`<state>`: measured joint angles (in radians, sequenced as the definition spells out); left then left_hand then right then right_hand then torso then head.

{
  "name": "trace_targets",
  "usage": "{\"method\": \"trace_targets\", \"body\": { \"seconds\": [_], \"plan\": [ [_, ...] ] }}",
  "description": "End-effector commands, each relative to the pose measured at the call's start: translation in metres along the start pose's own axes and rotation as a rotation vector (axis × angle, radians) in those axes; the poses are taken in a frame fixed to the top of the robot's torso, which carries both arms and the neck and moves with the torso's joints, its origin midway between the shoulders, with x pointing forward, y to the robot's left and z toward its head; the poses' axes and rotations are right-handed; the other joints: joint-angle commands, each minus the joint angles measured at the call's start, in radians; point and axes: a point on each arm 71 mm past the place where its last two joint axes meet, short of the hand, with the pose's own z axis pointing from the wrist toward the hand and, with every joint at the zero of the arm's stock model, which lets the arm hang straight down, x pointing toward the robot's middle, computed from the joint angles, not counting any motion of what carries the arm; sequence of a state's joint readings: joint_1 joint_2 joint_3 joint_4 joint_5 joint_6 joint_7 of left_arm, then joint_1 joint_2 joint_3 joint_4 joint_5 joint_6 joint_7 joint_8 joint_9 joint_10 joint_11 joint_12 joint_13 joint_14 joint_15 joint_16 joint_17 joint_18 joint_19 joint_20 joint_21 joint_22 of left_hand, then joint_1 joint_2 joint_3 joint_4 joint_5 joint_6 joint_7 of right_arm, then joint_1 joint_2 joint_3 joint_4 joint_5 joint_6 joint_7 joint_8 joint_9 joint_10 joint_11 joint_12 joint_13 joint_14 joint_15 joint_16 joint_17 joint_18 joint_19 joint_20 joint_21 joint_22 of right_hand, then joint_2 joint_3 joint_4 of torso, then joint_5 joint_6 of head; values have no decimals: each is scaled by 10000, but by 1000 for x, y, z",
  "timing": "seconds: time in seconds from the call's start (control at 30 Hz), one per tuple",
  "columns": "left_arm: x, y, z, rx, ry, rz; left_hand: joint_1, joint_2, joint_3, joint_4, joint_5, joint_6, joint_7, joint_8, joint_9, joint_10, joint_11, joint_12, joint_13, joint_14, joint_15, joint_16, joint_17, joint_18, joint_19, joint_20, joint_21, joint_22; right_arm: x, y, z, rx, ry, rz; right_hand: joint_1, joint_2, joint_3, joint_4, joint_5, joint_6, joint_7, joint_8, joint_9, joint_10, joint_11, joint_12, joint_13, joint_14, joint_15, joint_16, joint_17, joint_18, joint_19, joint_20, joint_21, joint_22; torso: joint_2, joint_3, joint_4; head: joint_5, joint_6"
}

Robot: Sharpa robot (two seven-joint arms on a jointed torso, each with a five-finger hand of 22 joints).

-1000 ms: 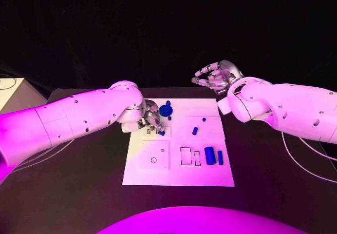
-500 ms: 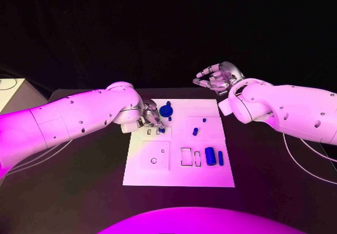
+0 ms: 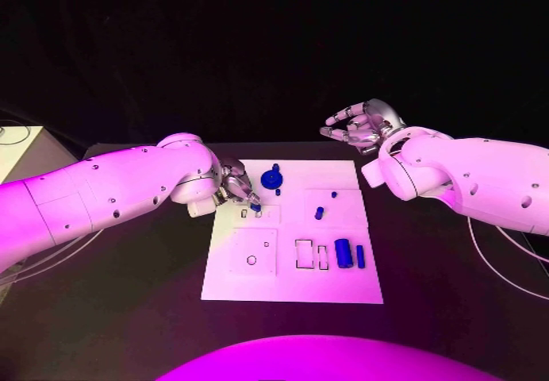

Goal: Assemble the parts on the task board

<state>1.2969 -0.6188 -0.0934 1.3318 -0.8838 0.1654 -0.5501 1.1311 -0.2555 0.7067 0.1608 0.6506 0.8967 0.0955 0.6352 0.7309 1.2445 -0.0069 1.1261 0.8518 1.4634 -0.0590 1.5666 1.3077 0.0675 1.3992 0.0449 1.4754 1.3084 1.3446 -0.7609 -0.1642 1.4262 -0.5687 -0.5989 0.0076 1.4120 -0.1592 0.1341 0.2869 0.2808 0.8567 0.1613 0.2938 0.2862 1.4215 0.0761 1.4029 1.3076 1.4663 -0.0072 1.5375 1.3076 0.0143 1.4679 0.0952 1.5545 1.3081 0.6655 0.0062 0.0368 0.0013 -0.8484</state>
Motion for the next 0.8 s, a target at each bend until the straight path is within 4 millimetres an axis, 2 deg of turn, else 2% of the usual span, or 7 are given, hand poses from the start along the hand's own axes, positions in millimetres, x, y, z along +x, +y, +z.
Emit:
{"method": "trace_targets", "body": {
  "seconds": [0.03,0.33,0.8],
  "plan": [
    [0,-1,-1,-29,-176,28,-63,17,1986,-2043,53,293,-228,69,207,46,6,27,13,1067,-67,32,2611,-88,91,12,60,46,1,0,-1,-74,103,-31,-93,-28,60,8,-56,-84,-7,51,-16,-74,0,-47,1051,795,74,-57,1588,-85,932,64,-48,2472,21,1,-15,52,-13],
    [3,0,3,-173,-550,65,-243,69,1602,-1926,-20,437,-342,147,338,426,-91,307,463,1074,-131,42,2631,-126,202,-36,99,201,-1,-1,-2,-47,59,-36,-114,-33,66,5,-62,-95,-7,61,-17,-81,1,-53,1041,791,75,-64,1574,-83,928,65,-56,2466,24,-3,-3,101,-53],
    [11,-5,8,-64,-1126,567,-227,108,1522,-1933,-42,469,-377,164,371,515,-123,362,561,1074,-154,42,2631,-143,254,-54,121,274,-2,-1,-2,-40,42,-42,-114,-33,66,5,-62,-95,-7,61,-17,-81,1,-53,1041,791,75,-64,1574,-83,928,65,-56,2466,28,-8,-15,112,-94]
  ]
}}
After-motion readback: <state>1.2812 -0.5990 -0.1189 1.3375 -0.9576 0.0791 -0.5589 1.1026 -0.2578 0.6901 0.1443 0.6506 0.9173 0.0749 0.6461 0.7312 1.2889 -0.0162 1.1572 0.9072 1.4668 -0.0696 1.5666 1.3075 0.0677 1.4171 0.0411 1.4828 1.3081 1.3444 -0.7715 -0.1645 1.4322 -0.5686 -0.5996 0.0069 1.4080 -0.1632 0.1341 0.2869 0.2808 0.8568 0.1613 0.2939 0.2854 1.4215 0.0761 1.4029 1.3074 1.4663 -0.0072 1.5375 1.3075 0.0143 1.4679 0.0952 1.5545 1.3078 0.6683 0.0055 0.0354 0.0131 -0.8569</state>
